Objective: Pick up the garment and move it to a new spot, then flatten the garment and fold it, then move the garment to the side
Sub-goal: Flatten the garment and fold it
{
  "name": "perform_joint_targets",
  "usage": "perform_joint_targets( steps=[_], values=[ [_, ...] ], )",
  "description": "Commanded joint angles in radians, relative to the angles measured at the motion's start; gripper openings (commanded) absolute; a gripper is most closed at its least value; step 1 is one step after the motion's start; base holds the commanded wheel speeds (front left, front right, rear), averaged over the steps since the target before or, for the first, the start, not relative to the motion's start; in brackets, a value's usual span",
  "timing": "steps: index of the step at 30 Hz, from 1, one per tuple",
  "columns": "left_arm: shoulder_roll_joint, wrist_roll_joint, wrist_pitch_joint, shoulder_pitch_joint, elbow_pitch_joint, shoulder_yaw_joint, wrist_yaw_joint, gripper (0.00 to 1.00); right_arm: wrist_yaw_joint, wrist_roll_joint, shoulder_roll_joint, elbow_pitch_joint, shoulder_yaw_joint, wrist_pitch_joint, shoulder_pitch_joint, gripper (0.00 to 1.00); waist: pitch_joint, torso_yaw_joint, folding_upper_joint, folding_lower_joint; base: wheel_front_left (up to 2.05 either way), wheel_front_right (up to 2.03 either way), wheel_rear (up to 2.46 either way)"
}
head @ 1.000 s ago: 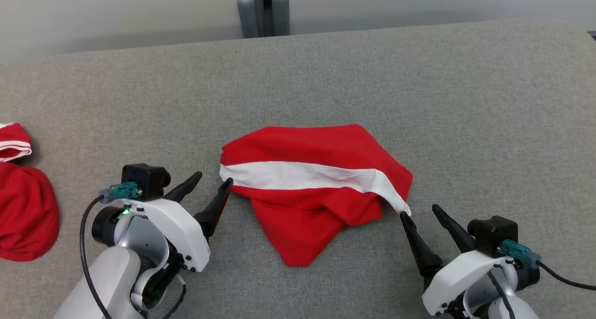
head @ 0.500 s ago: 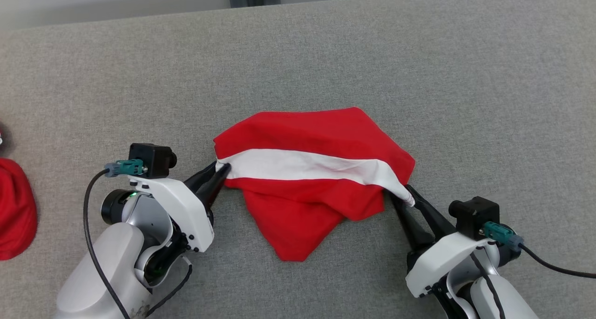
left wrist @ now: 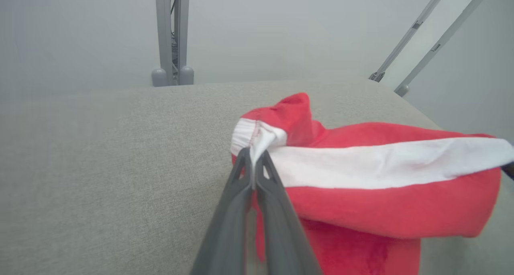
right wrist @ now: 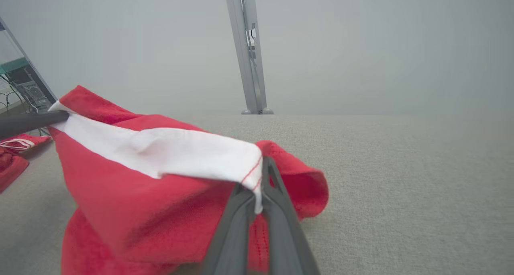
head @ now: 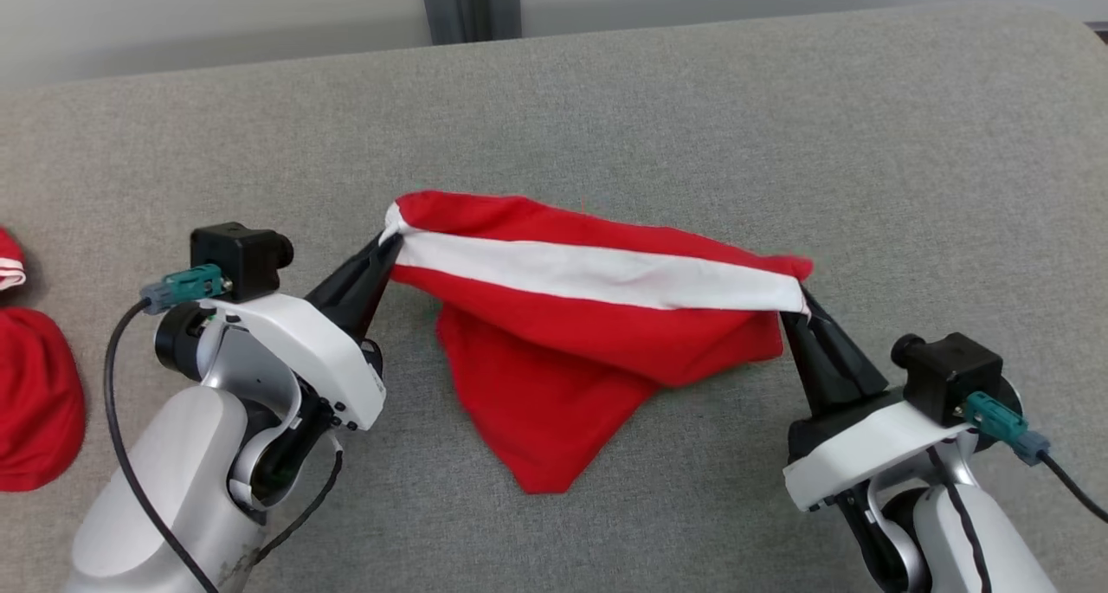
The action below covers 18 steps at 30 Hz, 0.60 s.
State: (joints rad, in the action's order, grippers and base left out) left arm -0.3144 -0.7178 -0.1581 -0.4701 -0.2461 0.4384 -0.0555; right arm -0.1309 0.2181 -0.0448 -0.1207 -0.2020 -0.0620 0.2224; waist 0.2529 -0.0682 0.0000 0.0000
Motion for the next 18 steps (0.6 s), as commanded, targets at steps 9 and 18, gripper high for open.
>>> perform_joint_targets(
  steps=[9, 18],
  values=[
    [-0.026, 0.005, 0.047, -0.026, 0.206, -0.080, 0.073, 0.00, 0.000, -0.045, -0.039, 0.129, 0.058, 0.014, 0.098, 0.00, -0.067, 0.011, 0.0000, 0.0000, 0.00, 0.00, 0.00],
    [-0.023, 0.045, 0.089, -0.125, 0.365, -0.138, 0.141, 0.00, 0.000, -0.056, -0.069, 0.199, 0.095, 0.026, 0.261, 0.00, -0.140, 0.027, 0.0000, 0.0000, 0.00, 0.00, 0.00]
  ],
)
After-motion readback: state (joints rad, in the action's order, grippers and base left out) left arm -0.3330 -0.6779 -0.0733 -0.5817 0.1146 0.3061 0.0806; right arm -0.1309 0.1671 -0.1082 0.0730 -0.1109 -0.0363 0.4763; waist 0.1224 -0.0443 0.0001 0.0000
